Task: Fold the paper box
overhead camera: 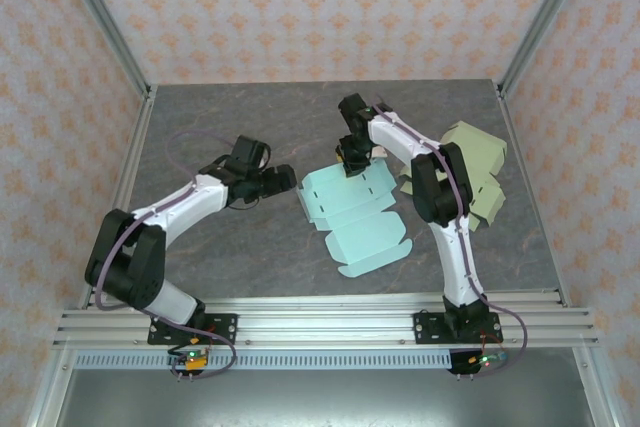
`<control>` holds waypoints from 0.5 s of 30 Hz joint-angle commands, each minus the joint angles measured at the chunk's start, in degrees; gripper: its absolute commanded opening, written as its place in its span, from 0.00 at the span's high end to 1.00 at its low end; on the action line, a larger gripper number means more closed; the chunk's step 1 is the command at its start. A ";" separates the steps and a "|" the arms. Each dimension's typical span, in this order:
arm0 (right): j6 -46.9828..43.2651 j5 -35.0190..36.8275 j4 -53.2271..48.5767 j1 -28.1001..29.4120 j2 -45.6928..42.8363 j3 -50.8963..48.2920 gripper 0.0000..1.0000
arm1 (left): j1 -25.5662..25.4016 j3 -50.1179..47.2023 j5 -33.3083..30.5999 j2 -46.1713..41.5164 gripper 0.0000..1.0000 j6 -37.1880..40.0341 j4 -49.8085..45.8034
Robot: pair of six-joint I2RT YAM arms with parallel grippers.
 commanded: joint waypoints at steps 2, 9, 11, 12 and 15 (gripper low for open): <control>0.52 0.23 0.39 0.17 -1.99 0.91 0.81 | 2.56 -3.02 -3.23 -4.13 0.12 0.56 2.18; 1.99 -8.45 27.86 -0.21 -9.97 -10.19 0.96 | 3.77 -13.00 -10.70 -11.26 0.12 4.53 14.34; 5.48 -9.69 41.69 -0.25 -12.74 -16.66 0.96 | 3.82 -17.98 -17.12 -14.42 0.12 4.63 20.78; 6.44 -9.58 46.63 -0.39 -13.73 -19.39 0.96 | 3.86 -20.30 -19.48 -15.64 0.11 6.33 24.40; 6.45 -10.45 60.86 -0.79 -14.79 -25.43 0.96 | 4.35 -24.28 -22.41 -16.63 0.10 8.46 31.99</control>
